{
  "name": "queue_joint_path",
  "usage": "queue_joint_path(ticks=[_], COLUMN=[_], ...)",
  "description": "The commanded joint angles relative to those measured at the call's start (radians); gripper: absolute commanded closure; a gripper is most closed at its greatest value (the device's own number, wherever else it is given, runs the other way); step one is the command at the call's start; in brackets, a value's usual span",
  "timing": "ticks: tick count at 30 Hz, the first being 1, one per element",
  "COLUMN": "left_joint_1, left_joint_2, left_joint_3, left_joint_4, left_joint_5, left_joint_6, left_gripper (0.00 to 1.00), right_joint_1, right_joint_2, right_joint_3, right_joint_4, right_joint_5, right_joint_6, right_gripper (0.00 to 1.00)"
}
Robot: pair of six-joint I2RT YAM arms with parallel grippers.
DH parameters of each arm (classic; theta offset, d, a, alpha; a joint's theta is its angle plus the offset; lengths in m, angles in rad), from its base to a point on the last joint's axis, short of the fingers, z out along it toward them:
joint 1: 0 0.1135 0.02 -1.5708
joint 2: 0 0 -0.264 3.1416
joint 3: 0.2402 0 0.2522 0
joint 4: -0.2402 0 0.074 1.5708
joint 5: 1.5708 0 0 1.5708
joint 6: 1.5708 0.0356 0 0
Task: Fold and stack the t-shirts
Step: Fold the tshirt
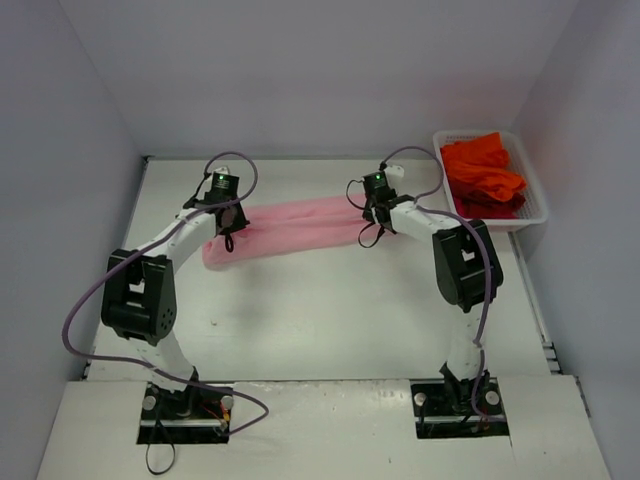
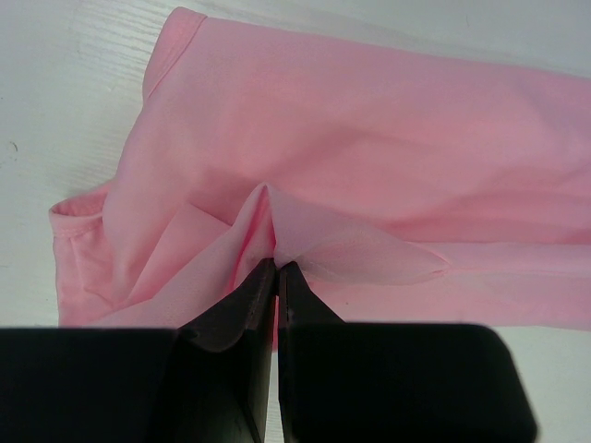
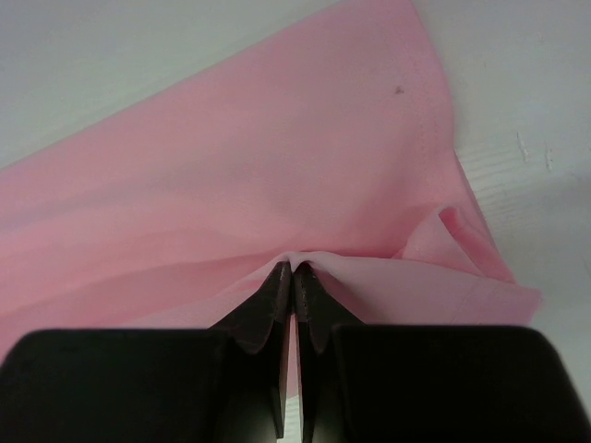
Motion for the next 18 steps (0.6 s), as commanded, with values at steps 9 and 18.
queue_joint_path(ticks=[9, 18], left_joint_1=[0.026, 0.040], left_joint_2=[0.005, 0.032], left_joint_3=[0.087, 0.117], left_joint_4=[0.044, 0.044], left_joint_5=[-0.013, -0.002], left_joint_6=[0.011, 0.013], left_gripper=[1.00, 1.00], right_joint_1=[-0.024, -0.030], right_joint_2=[0.009, 0.020], right_joint_3=[0.071, 0.094], right_joint_4=[0.019, 0.017], right_joint_5=[0.023, 0.017], right_joint_6=[-0.020, -0.021], right_gripper=[1.00, 1.00])
